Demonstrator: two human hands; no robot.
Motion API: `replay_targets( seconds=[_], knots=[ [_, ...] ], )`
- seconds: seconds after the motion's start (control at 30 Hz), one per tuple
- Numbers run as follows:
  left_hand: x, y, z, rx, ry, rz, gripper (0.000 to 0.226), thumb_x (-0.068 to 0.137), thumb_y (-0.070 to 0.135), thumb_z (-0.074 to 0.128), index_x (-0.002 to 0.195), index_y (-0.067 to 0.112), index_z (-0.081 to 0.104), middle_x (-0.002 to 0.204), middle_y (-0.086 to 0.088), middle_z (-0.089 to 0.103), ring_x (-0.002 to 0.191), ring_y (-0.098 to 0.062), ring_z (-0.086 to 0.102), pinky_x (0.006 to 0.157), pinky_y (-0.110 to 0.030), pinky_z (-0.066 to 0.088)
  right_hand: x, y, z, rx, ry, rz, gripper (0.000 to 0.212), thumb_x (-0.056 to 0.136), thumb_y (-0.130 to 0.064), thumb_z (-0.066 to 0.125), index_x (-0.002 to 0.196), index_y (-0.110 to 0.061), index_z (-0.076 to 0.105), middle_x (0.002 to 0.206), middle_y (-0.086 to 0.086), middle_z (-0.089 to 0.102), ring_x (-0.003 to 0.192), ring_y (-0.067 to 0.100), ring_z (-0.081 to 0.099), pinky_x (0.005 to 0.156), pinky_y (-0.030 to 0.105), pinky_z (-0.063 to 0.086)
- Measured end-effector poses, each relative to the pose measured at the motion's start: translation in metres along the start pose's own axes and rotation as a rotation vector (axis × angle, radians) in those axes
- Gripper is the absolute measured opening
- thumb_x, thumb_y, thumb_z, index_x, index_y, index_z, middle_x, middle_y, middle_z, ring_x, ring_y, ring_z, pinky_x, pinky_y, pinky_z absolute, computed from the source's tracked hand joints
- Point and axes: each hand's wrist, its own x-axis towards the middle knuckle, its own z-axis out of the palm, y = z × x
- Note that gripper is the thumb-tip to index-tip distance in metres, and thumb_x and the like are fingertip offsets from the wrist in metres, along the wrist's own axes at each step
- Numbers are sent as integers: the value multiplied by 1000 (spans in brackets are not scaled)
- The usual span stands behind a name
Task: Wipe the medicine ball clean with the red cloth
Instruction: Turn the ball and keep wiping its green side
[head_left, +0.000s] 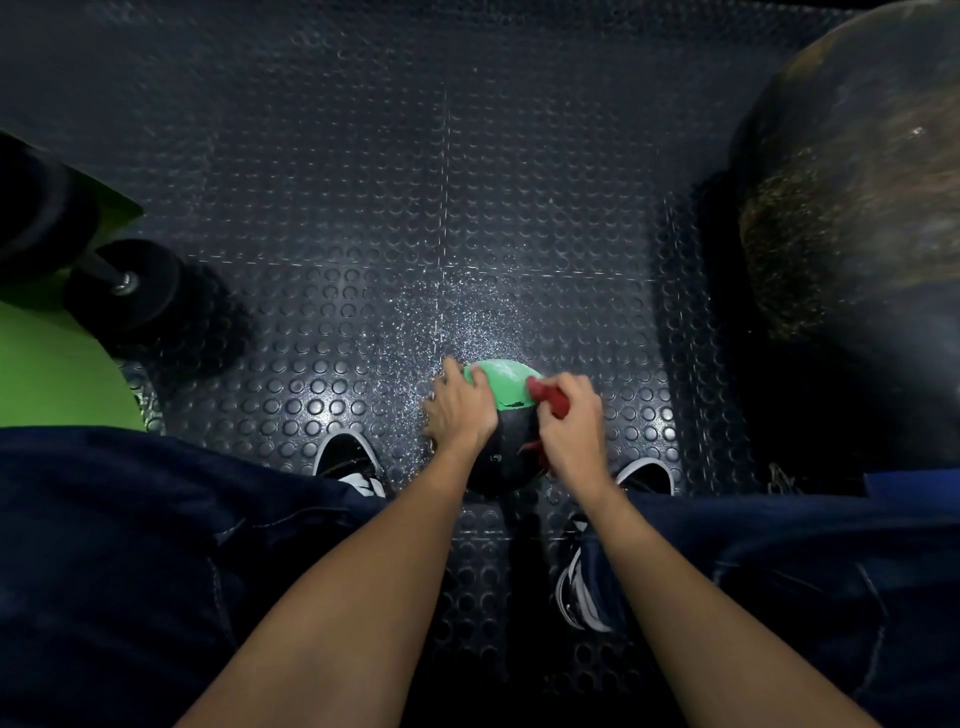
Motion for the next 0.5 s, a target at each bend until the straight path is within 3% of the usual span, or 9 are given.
replay_targets(
  seconds=[0.07, 0.17, 0.3, 0.37, 0.5],
  knots=[
    [-2, 1, 1, 11, -10, 2, 28, 103, 48, 28, 114, 23, 36, 120, -11, 55, 111, -34, 53, 94, -53, 45, -12, -5, 5, -37, 40, 20, 16, 85, -9, 57, 88, -25, 59, 100, -9, 48, 96, 16, 42, 77, 29, 36],
    [-8, 7, 5, 42, -6, 24, 30, 103, 49, 28, 117, 24, 37, 128, -11, 52, 118, -36, 49, 99, -56, 41, -12, 6, 3, 35, 99, 175, 15, 84, -8, 54, 81, -22, 52, 98, -2, 51, 91, 22, 49, 74, 32, 40],
    [-24, 13, 15, 58, 10, 10, 36, 103, 49, 28, 125, 22, 36, 143, -12, 41, 130, -40, 39, 102, -64, 35, 5, 11, -18, 208, 58, 412, 17, 88, -5, 52, 78, -19, 54, 85, 6, 61, 74, 22, 58, 52, 23, 39],
    [-27, 14, 14, 32, -5, -15, 37, 103, 49, 31, 127, 22, 36, 144, -10, 38, 131, -39, 38, 103, -65, 36, 7, 14, -28, 242, 42, 393, 18, 88, -6, 54, 78, -20, 57, 89, 6, 63, 71, 21, 63, 52, 21, 49],
    [-20, 8, 11, -80, -27, -81, 33, 104, 44, 36, 124, 18, 38, 140, -8, 37, 125, -32, 42, 106, -57, 35, -11, 15, -36, 41, 7, 254, 10, 86, -20, 59, 80, -28, 58, 97, -4, 48, 73, 29, 67, 62, 42, 58]
  ],
)
